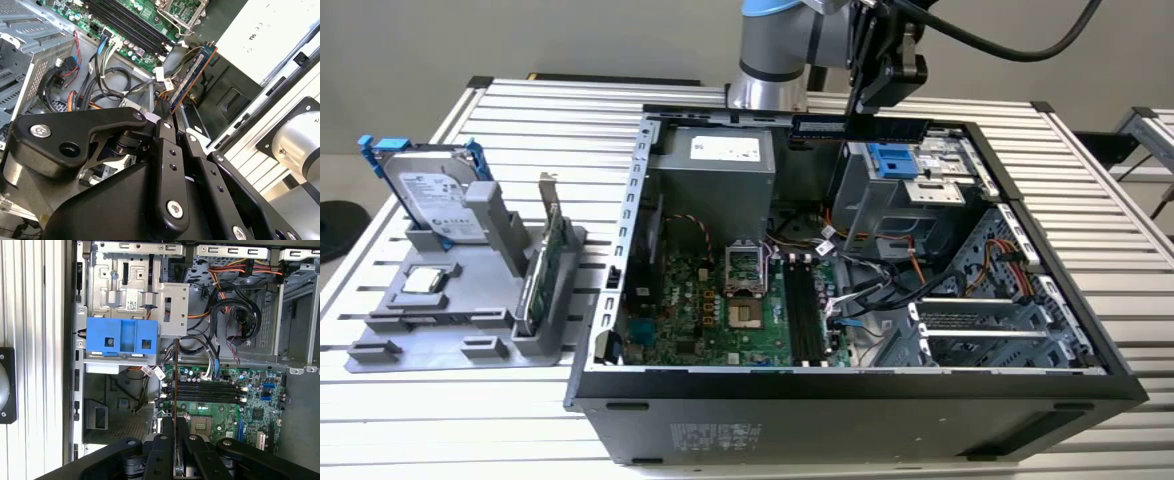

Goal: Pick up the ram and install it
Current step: 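Insert the ram into the slot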

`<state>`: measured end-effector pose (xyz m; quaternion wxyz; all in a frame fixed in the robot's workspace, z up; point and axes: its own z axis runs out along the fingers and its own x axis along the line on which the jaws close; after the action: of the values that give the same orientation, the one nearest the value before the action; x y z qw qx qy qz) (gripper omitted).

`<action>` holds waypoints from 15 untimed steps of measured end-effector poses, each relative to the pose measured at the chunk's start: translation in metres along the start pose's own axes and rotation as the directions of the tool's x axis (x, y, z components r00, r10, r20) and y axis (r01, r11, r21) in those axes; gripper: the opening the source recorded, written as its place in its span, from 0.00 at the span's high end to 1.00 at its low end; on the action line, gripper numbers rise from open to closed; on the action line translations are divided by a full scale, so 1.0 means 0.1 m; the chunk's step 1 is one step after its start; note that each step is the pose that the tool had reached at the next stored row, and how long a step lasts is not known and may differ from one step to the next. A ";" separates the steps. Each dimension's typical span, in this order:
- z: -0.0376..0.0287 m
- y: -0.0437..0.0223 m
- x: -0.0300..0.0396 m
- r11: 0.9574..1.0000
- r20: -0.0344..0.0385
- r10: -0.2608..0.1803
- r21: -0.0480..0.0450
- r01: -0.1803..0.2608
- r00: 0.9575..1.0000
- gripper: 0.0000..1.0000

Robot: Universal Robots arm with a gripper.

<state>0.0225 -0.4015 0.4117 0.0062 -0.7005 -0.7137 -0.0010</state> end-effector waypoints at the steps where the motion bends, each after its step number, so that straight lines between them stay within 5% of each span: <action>1: 0.000 0.000 0.000 1.000 0.000 0.004 0.000 -0.004 1.000 1.00; 15: 0.000 0.000 0.000 0.992 -0.001 0.126 -0.001 -0.126 0.992 1.00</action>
<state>0.0225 -0.4015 0.4118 0.0061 -0.7442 -0.6679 -0.0014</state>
